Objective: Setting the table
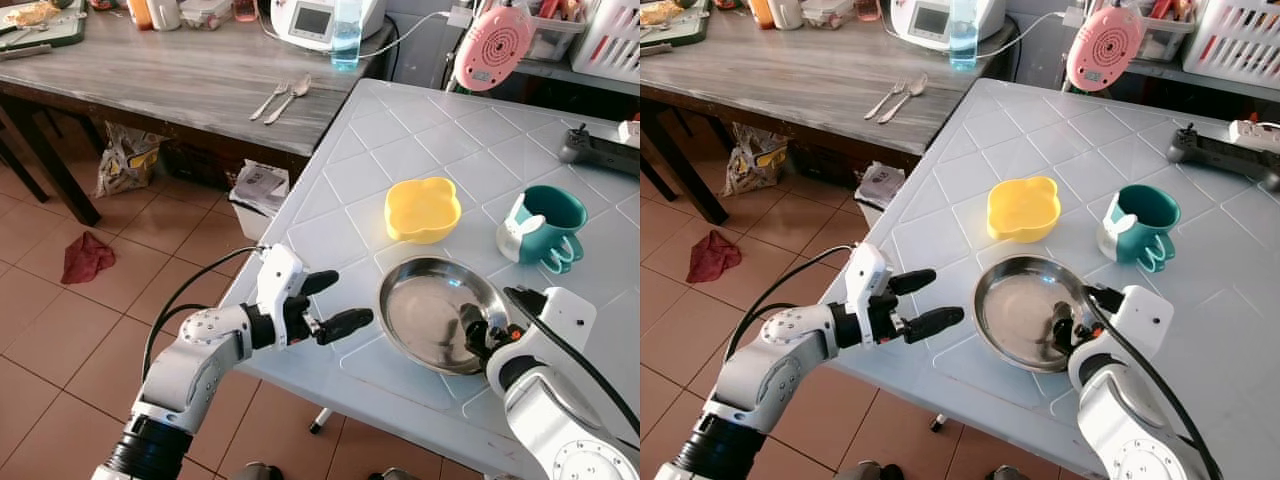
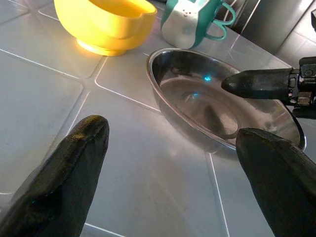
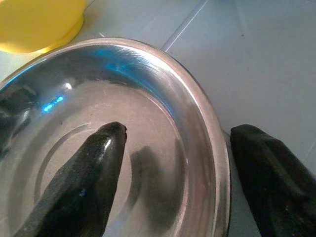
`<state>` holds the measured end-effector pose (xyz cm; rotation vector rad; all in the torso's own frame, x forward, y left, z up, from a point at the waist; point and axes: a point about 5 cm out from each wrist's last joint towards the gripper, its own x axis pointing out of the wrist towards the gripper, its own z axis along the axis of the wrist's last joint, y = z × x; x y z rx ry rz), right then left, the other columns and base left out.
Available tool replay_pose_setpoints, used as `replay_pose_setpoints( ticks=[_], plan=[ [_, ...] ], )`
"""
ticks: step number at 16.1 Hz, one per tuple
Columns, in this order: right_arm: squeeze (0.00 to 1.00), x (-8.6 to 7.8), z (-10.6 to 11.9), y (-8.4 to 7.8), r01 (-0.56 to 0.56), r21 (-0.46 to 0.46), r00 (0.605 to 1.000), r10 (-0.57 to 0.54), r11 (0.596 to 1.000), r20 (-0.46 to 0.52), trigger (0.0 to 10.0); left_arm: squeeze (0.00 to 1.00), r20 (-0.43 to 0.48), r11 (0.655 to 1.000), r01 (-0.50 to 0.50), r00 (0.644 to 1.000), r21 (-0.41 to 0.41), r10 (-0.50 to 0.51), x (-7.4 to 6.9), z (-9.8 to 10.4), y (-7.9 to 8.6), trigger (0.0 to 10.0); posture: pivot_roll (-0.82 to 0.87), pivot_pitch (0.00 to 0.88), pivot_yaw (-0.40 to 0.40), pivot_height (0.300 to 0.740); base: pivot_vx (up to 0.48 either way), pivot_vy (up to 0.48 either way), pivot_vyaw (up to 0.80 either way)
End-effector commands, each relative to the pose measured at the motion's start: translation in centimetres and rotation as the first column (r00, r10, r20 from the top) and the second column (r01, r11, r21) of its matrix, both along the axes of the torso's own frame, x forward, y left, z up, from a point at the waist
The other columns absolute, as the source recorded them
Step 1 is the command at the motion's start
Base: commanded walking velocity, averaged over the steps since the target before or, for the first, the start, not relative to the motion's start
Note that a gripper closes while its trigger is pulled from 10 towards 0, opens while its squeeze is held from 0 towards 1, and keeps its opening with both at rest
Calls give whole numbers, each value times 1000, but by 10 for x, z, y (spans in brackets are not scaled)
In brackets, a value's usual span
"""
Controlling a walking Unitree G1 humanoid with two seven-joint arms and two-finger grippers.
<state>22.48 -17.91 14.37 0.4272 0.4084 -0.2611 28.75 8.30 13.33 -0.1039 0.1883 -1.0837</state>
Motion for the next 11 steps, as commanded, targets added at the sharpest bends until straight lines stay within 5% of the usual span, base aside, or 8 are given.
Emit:
replay_pose_setpoints(
  ticks=[1, 11],
  plan=[
    [0, -3, -9, 0, -1, 6, 999, 1, 1000, -53, 0, 0, 3, 1000, 21, 1000, 7, -21, -4, -1, -1, 10000, -23, 140, -11, 714, 0, 0, 0],
    [0, -4, -13, -1, -17, -5, 997, 17, 1000, -73, 0, 0, -7, 999, 40, 999, 20, -40, -10, -1, -2, 10000, -18, 141, -9, 714, 0, 0, 0]
  ],
)
